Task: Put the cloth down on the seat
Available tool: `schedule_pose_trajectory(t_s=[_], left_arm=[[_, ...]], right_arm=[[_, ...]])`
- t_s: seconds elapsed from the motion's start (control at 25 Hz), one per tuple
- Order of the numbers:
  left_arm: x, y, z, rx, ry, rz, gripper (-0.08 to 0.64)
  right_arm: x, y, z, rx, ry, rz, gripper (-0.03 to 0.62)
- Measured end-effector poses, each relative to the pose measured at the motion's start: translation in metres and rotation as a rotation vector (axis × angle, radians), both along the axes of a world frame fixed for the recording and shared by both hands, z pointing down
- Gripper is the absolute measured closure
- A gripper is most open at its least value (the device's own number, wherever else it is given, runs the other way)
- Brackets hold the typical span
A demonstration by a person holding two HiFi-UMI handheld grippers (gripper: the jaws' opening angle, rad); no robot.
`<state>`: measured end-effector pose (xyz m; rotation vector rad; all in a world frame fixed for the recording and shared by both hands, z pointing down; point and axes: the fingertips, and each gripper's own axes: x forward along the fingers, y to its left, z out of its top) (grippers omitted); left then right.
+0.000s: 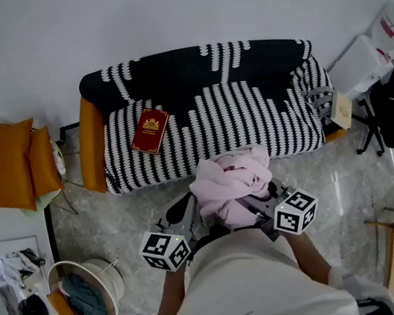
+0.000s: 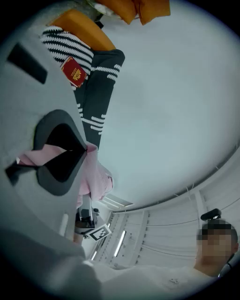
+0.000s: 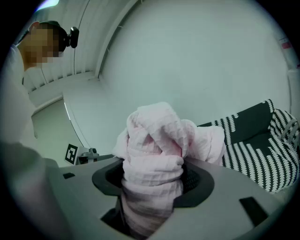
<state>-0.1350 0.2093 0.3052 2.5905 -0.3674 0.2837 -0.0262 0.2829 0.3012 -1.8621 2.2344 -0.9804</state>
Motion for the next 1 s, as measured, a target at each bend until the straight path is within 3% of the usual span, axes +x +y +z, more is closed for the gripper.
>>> schedule_pose_trajectory(t_s=[0.4, 1.0], left_arm=[[0.019, 0.014, -0.005, 0.029, -0.008, 0.048, 0.548], [-0.006, 0.004, -0.004, 0.043, -0.012, 0.016, 0.548]], right_arm=[[0.016, -0.002, -0.013, 0.05, 0.028, 0.017, 0.327], [0.008, -0.02, -0.028, 0.103, -0.053, -0.005, 0.327]])
